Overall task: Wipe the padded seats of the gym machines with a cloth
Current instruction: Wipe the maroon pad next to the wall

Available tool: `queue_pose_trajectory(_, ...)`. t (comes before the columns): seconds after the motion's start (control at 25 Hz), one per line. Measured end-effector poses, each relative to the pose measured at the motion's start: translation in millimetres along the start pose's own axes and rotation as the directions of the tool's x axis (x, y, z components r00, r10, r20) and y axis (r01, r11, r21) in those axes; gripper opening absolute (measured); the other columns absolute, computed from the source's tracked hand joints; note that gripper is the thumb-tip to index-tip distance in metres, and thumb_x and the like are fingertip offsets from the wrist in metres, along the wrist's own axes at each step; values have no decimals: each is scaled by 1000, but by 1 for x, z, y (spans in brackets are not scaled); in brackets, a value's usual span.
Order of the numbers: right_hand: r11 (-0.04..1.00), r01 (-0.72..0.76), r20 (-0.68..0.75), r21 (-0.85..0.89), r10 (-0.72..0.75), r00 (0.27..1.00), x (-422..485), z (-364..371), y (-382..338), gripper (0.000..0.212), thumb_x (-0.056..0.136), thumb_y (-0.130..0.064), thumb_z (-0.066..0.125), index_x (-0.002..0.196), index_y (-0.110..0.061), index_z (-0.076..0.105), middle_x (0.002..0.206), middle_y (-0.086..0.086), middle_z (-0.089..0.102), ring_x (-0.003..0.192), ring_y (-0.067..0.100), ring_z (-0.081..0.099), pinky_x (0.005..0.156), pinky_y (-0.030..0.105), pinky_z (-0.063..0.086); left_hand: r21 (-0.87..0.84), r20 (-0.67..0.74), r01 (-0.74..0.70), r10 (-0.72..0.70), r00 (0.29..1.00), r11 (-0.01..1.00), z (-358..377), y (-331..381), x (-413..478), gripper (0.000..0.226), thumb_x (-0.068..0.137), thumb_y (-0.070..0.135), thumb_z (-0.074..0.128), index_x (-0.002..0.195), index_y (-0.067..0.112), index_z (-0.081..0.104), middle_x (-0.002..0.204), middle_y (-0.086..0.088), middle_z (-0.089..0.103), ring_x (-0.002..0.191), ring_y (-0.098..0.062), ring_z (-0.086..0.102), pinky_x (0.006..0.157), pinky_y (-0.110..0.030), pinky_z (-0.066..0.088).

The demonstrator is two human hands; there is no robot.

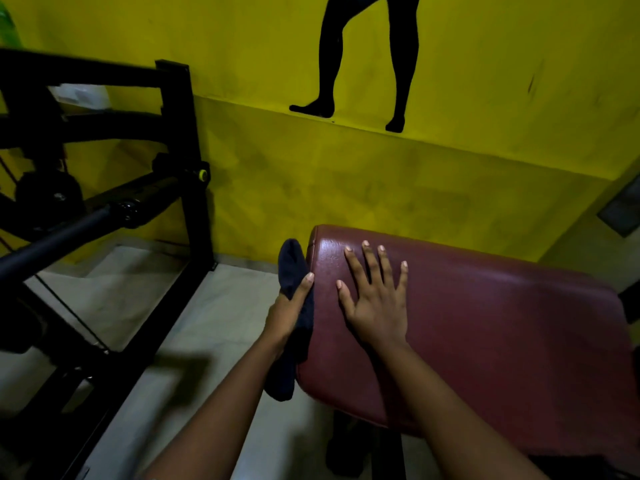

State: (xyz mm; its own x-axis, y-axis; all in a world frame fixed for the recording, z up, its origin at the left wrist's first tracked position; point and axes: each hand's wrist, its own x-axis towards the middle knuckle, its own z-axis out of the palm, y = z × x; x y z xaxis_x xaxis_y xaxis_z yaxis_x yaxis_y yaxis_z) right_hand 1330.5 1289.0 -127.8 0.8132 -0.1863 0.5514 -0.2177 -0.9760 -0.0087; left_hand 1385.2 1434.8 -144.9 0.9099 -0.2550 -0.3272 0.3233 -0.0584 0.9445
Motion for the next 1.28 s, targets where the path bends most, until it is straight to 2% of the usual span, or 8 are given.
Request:
queue_pose_trajectory(0.24, 994, -16, 232, 109, -10, 973, 1, -22, 0, 69, 86, -62, 5, 148, -33, 9, 159, -3, 3, 146, 19, -3, 113, 49, -12, 193, -40, 23, -15, 999, 981, -15, -16, -67, 64, 85, 52, 57, 133, 11, 47, 128, -17, 58, 113, -31, 58, 93, -33, 47)
queue_pose_trajectory(0.36, 935, -87, 263, 343, -6, 965, -10, -43, -10, 65, 91, -58, 18, 149, -28, 14, 158, -2, 9, 146, 15, 1, 118, 46, 0, 110, -82, 11, -2, 997, 994, -32, -16, -92, 50, 88, 45, 58, 120, 8, 55, 119, -19, 63, 104, -32, 61, 87, -34, 49)
queue_pose_trajectory(0.64, 480, -268, 257, 835, 89, 962, -40, -63, -114, 46, 97, -30, 48, 142, -25, 37, 152, -2, 29, 139, 7, 23, 113, 30, 25, -16, -35, -26, 26, 999, 1000, -95, 15, -89, 41, 92, 37, 53, 122, 7, 52, 104, -10, 64, 92, -25, 61, 84, -35, 49)
queue_pose_trajectory(0.72, 373, -308, 293, 876, 96, 951, -30, -50, -151, 44, 96, -32, 49, 139, -30, 39, 152, -3, 29, 138, 4, 23, 112, 30, 26, -34, -18, -3, 3, 1000, 999, -121, 27, -73, 48, 92, 41, 51, 125, 6, 52, 108, -13, 65, 97, -28, 62, 91, -39, 49)
queue_pose_trajectory(0.88, 181, -438, 424, 880, 114, 899, 3, -14, -213, 57, 90, -47, 53, 143, -35, 33, 151, -5, 26, 139, 11, 26, 108, 25, 28, -189, 146, 50, -22, 989, 981, -138, 58, -50, 42, 94, 49, 38, 116, 19, 58, 98, -2, 65, 91, -18, 62, 79, -29, 49)
queue_pose_trajectory(1.04, -17, -461, 448, 887, 274, 851, 46, 15, -223, 56, 90, -35, 59, 140, -32, 36, 142, -2, 46, 124, 13, 49, 102, 36, 44, -236, 316, 82, -3, 949, 968, -131, 85, -13, 65, 93, 58, 27, 138, 14, 45, 125, -8, 59, 113, -27, 57, 80, -25, 44)
queue_pose_trajectory(1.12, -26, -437, 420, 899, 333, 844, 77, 26, -213, 51, 93, -20, 57, 140, -25, 39, 138, 1, 51, 118, 13, 54, 93, 26, 48, -159, 339, 38, 18, 941, 987, -123, 100, 18, 67, 92, 59, 31, 140, 14, 42, 144, -11, 44, 132, -32, 43, 84, -29, 43)
queue_pose_trajectory(1.28, -26, -406, 361, 913, 511, 780, 155, 63, -173, 49, 92, -18, 56, 138, -21, 41, 134, 1, 53, 115, 14, 54, 79, 10, 46, -147, 217, -146, 176, 960, 978, -104, 136, 115, 44, 97, 41, 40, 135, 21, 46, 139, 4, 46, 123, -19, 48, 96, -33, 38)
